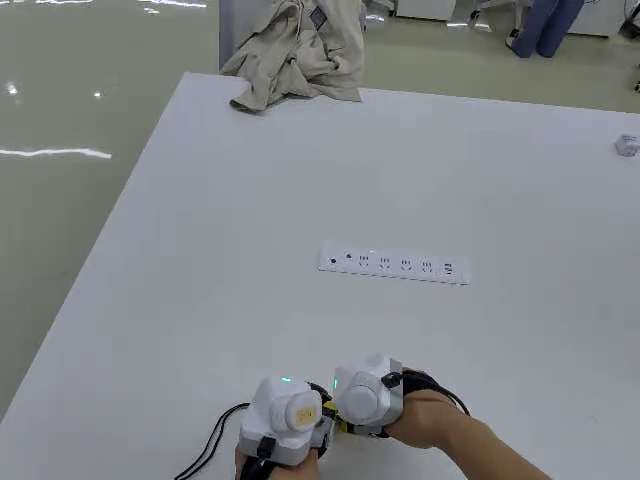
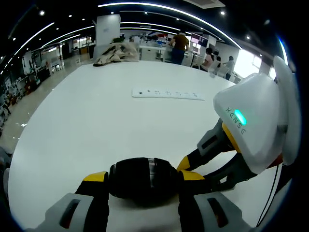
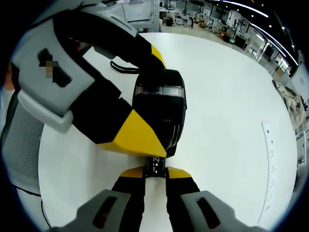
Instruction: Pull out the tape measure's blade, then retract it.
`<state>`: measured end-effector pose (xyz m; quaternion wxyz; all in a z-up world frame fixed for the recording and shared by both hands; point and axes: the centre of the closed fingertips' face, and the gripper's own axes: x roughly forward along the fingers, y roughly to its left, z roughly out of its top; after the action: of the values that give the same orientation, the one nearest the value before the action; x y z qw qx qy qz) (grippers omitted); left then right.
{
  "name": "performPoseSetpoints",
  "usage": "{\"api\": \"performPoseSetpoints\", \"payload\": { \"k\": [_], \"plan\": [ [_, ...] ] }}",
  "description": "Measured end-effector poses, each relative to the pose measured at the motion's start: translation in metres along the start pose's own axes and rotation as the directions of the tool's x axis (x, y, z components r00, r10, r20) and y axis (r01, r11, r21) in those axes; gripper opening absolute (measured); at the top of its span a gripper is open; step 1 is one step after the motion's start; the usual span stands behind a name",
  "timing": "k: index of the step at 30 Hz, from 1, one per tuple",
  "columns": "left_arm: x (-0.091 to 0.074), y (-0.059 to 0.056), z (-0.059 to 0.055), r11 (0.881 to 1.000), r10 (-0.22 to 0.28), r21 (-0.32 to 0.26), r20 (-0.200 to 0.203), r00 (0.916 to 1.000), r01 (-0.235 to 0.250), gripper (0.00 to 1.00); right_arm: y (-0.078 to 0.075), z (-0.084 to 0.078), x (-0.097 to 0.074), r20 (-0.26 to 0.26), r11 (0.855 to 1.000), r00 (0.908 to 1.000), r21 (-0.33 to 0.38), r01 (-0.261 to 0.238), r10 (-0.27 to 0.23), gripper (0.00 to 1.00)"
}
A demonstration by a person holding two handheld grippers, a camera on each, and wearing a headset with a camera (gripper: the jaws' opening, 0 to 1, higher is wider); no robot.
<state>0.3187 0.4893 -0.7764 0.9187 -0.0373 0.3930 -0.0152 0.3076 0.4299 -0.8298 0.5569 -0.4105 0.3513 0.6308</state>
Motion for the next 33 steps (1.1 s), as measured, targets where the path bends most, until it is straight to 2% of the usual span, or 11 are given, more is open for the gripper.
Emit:
{"api": "performPoseSetpoints", "payload": {
  "k": [9,19,28,33],
  "plan": [
    [-0.001,0.0,0.0,1.0,-0.006,0.012,0.002,1.0,0.006,0.55,0.0,0.0,-0.002,0.0,1.0,0.9999,0.025,0.013,-0.013,0.17],
    [-0.004,-0.002,0.0,1.0,-0.026,0.013,-0.008,0.9996,0.026,0.56,-0.002,-0.004,-0.003,0.0,0.997,0.9993,0.069,0.038,-0.038,0.26],
    [-0.005,-0.005,-0.004,0.999,-0.046,0.012,-0.019,0.9988,0.046,0.61,-0.006,-0.009,-0.007,0.011,0.986,0.9965,0.143,0.08,-0.083,0.34],
    [-0.007,-0.006,-0.005,0.998,-0.06,0.006,-0.023,0.9979,0.06,0.62,-0.003,-0.01,-0.013,0.038,0.976,0.9949,0.203,0.085,-0.094,0.35]
  ]
}}
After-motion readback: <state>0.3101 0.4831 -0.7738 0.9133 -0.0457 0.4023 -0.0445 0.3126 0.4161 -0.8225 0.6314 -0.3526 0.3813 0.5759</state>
